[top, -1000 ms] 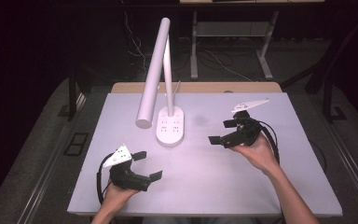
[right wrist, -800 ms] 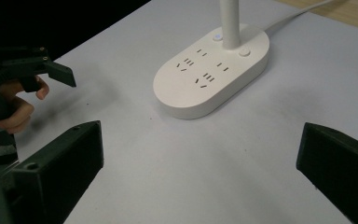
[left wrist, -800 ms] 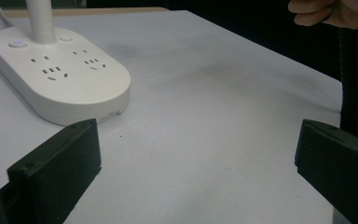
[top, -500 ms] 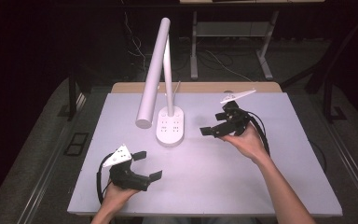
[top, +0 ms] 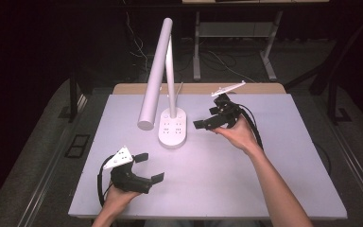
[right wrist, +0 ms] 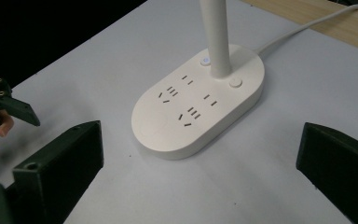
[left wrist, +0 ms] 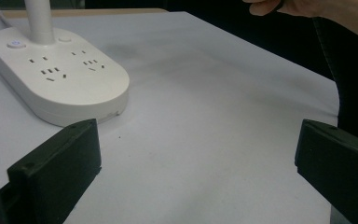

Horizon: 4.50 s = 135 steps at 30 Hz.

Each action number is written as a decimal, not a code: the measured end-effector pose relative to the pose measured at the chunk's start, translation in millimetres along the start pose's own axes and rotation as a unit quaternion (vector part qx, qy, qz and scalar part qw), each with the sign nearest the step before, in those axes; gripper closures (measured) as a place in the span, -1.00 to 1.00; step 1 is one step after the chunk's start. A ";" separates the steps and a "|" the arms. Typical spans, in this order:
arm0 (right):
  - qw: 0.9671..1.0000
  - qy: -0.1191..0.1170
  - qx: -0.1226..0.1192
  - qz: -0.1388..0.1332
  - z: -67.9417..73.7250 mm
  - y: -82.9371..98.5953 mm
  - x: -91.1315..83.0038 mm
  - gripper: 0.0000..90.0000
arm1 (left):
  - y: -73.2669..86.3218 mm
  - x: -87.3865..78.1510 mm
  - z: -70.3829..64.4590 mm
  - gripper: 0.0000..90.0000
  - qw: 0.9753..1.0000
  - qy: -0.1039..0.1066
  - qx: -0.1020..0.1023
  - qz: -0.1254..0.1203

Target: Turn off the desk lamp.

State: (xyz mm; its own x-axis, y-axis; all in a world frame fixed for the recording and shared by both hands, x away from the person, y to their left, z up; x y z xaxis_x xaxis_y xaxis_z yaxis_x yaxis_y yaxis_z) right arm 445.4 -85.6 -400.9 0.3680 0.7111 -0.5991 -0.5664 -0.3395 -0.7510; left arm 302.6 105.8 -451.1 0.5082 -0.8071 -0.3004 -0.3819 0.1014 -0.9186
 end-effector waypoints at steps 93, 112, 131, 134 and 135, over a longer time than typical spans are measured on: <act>0.998 0.006 0.059 0.001 -54.6 -13.1 133.2 1.00 | -3.0 -7.3 11.7 -1.00 1.000 -0.009 -0.009 -0.012; 0.998 0.019 0.056 0.001 -54.0 -13.8 133.7 1.00 | -3.6 -8.8 13.2 -1.00 1.000 -0.011 -0.009 -0.014; 0.997 0.018 0.069 -0.005 -53.9 -10.2 132.6 1.00 | -3.2 -7.4 13.1 -1.00 1.000 -0.012 -0.009 -0.012; 0.998 0.021 0.062 -0.004 -52.6 -10.3 131.9 1.00 | -3.1 -7.4 13.0 -1.00 1.000 -0.012 -0.009 -0.012; 0.998 0.024 0.058 -0.003 -52.4 -10.4 131.7 1.00 | -3.2 -7.6 13.1 -1.00 1.000 -0.012 -0.009 -0.012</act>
State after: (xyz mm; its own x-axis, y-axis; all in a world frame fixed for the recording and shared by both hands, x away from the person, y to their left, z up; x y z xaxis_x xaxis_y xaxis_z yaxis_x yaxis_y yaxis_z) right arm 538.4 -20.7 -486.5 0.4054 0.6813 -0.6095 -0.6442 -0.2601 -0.7193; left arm 310.0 119.2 -449.3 0.5354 -0.7954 -0.2841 -0.3832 0.0709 -0.9209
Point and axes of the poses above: each handheld gripper's, and its own axes: x roughly forward along the jaws, y roughly out of its underside, z roughly to its left, the point moved 9 cm from there along x, roughly forward along the jaws, and after that the axes turned 3 degrees about -z, right-handed, at the moved point
